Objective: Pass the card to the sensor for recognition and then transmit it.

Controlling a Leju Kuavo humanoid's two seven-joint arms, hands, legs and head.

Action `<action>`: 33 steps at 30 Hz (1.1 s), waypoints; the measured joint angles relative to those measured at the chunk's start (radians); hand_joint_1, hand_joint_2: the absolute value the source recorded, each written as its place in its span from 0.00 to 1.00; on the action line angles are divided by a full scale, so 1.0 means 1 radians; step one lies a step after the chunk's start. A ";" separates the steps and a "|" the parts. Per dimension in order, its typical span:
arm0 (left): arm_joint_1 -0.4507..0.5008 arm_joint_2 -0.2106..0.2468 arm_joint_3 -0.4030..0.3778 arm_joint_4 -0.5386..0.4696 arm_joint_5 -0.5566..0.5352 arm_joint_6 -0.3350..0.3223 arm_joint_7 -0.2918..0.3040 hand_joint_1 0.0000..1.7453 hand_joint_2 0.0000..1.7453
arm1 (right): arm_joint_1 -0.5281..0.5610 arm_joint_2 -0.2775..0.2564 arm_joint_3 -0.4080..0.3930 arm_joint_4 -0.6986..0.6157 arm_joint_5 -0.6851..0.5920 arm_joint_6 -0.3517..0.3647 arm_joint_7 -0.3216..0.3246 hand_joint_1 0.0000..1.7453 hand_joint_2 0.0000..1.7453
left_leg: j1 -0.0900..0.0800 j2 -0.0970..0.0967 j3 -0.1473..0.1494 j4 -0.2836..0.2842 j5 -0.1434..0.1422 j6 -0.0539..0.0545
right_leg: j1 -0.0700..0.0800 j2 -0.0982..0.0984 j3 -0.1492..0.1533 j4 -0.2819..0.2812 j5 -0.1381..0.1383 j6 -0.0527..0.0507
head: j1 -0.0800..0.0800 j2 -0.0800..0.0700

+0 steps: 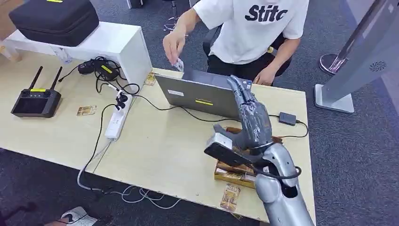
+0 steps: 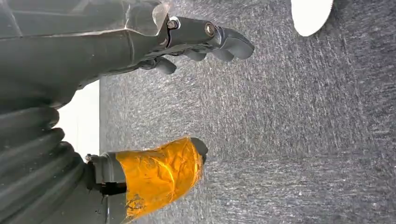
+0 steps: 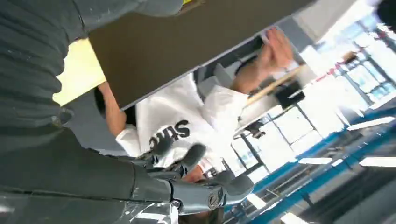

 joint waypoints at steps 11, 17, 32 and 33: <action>0.016 -0.004 0.002 0.000 0.036 0.012 0.013 0.00 1.00 | 0.342 -0.101 -0.011 -0.290 -0.087 -0.055 -0.186 0.00 1.00 | 0.000 0.001 -0.001 0.000 -0.001 0.000 | 0.000 0.000 -0.001 0.000 -0.001 0.000 | 0.000 0.000; 0.015 -0.008 0.002 0.000 0.037 0.018 0.013 0.00 1.00 | 0.392 -0.124 0.073 -0.324 0.230 -0.178 -0.096 0.00 1.00 | 0.000 0.001 0.000 0.000 -0.001 0.000 | 0.000 0.000 -0.001 0.000 -0.001 0.000 | 0.000 0.000; 0.010 -0.008 0.002 0.000 0.018 0.018 0.018 0.00 1.00 | 0.273 -0.184 0.327 -0.067 0.511 -0.226 0.174 0.00 1.00 | 0.000 0.001 0.000 0.000 0.000 0.000 | 0.000 0.000 0.000 0.000 0.000 0.000 | 0.000 0.000; 0.010 -0.007 0.002 0.000 0.018 0.017 0.019 0.00 1.00 | 0.265 -0.185 0.336 -0.039 0.501 -0.202 0.181 0.00 1.00 | 0.000 0.001 0.000 0.000 0.000 0.000 | 0.000 0.000 0.000 0.000 0.000 0.000 | 0.000 0.000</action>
